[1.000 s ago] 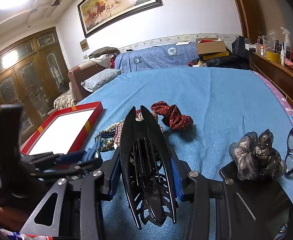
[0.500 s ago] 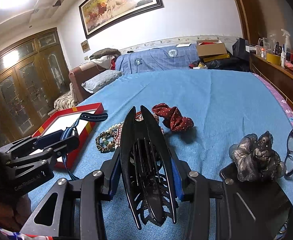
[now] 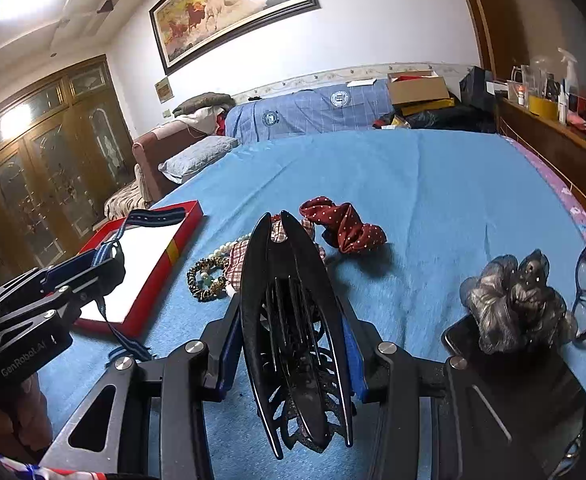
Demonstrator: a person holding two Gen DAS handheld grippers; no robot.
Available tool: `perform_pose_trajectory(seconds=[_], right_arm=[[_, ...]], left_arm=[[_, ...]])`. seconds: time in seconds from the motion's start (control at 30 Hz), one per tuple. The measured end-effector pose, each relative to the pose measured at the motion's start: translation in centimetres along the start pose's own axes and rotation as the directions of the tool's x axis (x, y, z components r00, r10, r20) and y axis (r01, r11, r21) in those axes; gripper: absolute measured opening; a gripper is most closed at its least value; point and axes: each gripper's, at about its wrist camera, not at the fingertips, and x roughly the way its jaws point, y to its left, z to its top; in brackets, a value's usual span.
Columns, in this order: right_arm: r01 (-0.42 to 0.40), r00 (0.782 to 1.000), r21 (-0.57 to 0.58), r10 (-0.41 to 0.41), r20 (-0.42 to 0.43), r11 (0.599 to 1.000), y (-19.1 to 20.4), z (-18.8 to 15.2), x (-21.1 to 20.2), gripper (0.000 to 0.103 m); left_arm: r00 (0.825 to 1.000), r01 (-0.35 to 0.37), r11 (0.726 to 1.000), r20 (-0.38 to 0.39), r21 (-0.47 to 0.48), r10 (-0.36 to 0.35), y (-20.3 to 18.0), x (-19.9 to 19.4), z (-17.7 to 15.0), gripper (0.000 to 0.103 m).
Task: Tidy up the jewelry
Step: 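Lift the watch with the left tool while the right tool carries the clip toward the tray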
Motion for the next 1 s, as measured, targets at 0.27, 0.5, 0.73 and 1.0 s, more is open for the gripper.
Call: perform_pose_trajectory(seconds=[0.27,0.5,0.73,1.0], right_arm=[[-0.031,0.999,0.020,0.031,-0.027,0.999,1.1,-0.9,0.2,0.047],[-0.050,0.997,0.008,0.050,-0.053,0.999,2.6,-1.1,0.7,0.048],[-0.070,0.996,-0.037,0.068,-0.062,0.997,4.7,-0.5,1.0,0.048],[-0.097,0.993,-0.092,0.090,-0.079,0.991,7.8,0.1,1.8,0.048]], left_arm=[[1.000,-0.003,1.000,0.020,-0.019,0.003,0.9,-0.9,0.2,0.041],[0.999,-0.007,0.999,0.041,-0.045,0.009,2.2,-2.1,0.2,0.041],[0.998,-0.016,0.997,0.062,-0.081,0.021,3.7,-3.0,0.2,0.041],[0.996,-0.028,0.991,0.082,-0.132,0.039,6.4,-3.9,0.3,0.041]])
